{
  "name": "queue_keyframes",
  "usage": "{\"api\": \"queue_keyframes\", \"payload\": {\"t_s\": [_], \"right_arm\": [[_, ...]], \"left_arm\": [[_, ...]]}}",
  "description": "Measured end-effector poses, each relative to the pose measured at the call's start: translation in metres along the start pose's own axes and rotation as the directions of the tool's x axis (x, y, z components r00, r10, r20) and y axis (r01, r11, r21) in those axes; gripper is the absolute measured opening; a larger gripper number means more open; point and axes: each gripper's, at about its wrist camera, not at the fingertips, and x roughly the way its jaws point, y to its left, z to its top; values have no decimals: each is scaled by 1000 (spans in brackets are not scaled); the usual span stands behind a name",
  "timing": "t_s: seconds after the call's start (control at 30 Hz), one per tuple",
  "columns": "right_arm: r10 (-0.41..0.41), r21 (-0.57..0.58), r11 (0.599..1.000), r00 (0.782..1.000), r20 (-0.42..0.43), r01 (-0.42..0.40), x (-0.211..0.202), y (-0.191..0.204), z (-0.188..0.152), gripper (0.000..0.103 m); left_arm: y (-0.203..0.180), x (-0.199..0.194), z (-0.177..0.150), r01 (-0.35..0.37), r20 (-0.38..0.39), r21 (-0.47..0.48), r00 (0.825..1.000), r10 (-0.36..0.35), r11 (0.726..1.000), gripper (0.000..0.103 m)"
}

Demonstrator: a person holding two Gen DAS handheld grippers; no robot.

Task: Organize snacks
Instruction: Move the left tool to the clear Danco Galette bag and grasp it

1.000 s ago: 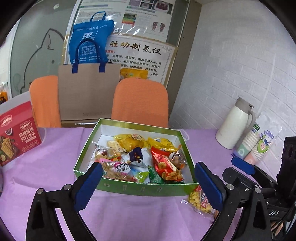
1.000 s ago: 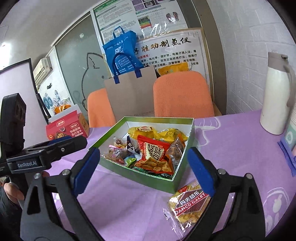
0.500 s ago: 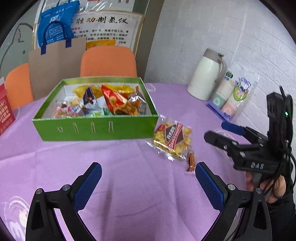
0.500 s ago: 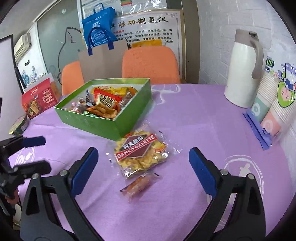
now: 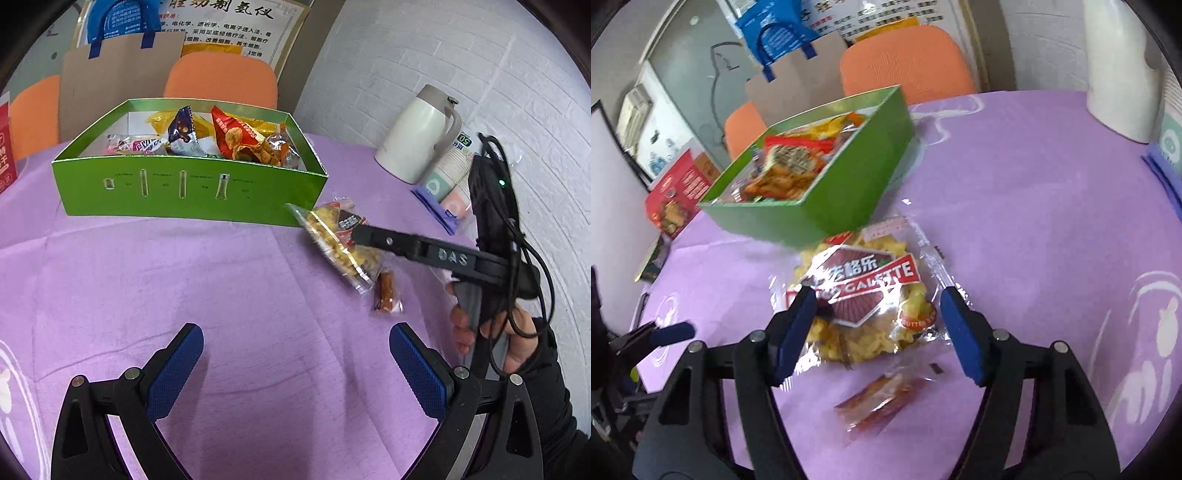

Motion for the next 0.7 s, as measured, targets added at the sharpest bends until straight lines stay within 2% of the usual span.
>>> {"api": "queue_keyframes", "payload": {"t_s": [0.07, 0.2, 0.37, 0.47, 0.6, 0.7], "right_arm": [[55, -83, 995, 998, -11, -56, -7, 26, -13, 70], [24, -165, 986, 999, 24, -20, -17, 49, -21, 70], [-20, -137, 990, 1000, 14, 21, -12, 43, -22, 70], [-33, -93, 995, 999, 7, 34, -6, 33, -19, 70], [-13, -77, 997, 1000, -2, 13, -2, 30, -16, 70], [-10, -83, 996, 1000, -16, 9, 5, 31, -15, 70]], "left_arm": [[7, -1, 0, 6, 10, -21, 1000, -5, 1000, 102], [20, 0, -1, 25, 7, -66, 1000, -25, 997, 100], [31, 2, 7, 44, 21, -113, 999, -42, 993, 99], [30, 13, 21, 80, 18, -128, 997, -78, 989, 92], [29, 37, 34, 66, -31, -133, 997, -71, 989, 80], [28, 49, 34, 47, -56, -140, 997, -55, 989, 79]]}}
